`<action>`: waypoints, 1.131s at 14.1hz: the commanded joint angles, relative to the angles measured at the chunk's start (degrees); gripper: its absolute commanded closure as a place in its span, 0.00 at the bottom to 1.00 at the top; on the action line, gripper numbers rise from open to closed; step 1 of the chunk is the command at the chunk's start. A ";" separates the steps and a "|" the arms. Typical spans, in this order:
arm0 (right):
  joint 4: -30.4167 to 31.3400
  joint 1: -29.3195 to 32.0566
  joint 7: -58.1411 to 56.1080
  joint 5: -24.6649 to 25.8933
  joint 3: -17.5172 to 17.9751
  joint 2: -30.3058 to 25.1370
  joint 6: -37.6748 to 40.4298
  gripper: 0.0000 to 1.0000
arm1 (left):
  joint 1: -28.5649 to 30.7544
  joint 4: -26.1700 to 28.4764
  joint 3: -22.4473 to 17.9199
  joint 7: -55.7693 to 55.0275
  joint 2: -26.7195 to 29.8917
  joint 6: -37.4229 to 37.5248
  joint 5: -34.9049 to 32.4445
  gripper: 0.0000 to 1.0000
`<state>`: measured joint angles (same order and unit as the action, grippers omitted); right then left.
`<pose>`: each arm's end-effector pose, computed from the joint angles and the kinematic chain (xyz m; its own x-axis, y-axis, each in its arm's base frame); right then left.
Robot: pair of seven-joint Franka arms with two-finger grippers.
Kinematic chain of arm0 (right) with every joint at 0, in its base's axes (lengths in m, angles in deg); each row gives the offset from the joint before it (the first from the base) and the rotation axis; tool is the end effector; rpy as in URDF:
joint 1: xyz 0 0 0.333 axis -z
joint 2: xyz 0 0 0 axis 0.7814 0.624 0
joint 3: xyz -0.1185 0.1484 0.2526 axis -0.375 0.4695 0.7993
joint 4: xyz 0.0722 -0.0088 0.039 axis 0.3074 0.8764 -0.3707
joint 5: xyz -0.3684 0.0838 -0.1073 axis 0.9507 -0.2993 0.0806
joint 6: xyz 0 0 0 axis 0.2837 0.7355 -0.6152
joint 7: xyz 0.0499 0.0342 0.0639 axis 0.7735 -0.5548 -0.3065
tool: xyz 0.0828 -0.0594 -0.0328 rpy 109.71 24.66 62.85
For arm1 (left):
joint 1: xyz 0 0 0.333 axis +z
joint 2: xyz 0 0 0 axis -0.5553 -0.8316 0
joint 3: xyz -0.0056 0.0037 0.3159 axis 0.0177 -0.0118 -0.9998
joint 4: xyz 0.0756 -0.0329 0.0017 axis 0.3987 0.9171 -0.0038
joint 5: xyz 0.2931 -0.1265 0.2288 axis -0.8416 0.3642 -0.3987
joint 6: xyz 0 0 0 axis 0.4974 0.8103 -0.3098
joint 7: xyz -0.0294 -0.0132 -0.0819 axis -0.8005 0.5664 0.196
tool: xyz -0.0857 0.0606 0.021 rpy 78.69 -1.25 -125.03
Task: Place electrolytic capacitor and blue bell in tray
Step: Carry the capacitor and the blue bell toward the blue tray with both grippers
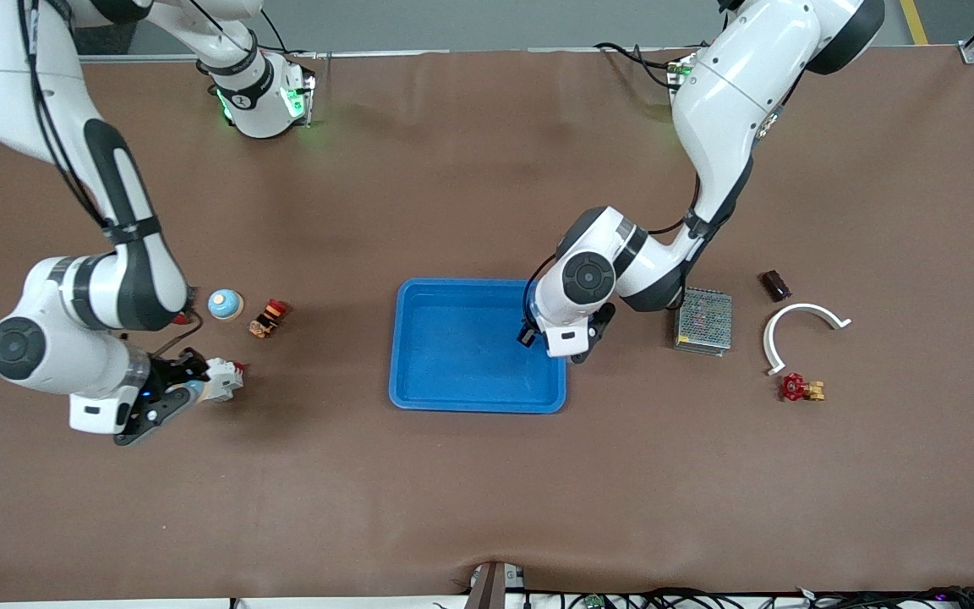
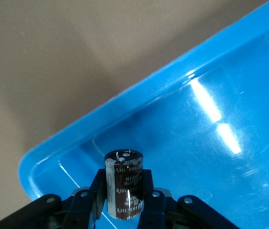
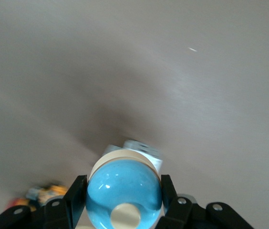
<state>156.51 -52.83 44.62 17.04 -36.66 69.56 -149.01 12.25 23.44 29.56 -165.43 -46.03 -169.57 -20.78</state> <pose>0.6809 0.0313 0.2899 0.8246 0.5618 -0.0659 0.5602 -0.8272 -0.0426 0.5462 -0.4296 0.1927 0.5421 0.8120 -0.2164 0.8276 -0.5605 -0.0303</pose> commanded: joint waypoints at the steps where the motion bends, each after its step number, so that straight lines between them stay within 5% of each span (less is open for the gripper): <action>1: 0.93 -4.09 10.33 -0.76 -0.19 -1.68 3.18 0.49 | -1.89 -1.67 -1.91 -1.73 -1.42 -0.63 -1.19 0.93; 3: 1.11 -6.99 17.28 -1.02 0.07 -2.38 4.24 0.49 | -2.07 -1.67 -2.09 -1.04 -1.25 -0.71 -1.71 0.14; 4: 1.11 -8.65 21.40 -1.29 0.16 -2.56 4.59 0.49 | -1.89 -1.67 -2.01 -1.03 -0.98 -0.71 -3.11 0.00; 10: 1.46 -20.96 47.34 -2.08 0.16 -3.44 3.99 0.49 | -0.40 -8.51 -2.01 1.59 3.32 7.87 -9.08 0.00; 16: 1.55 -28.17 59.39 -5.24 0.07 -1.78 -1.01 0.49 | 8.20 -9.75 -1.92 19.77 14.82 19.21 -11.03 0.00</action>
<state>157.20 -79.23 100.45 12.75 -36.02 67.65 -147.78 18.13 12.33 27.53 -151.00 -36.16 -154.49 -30.88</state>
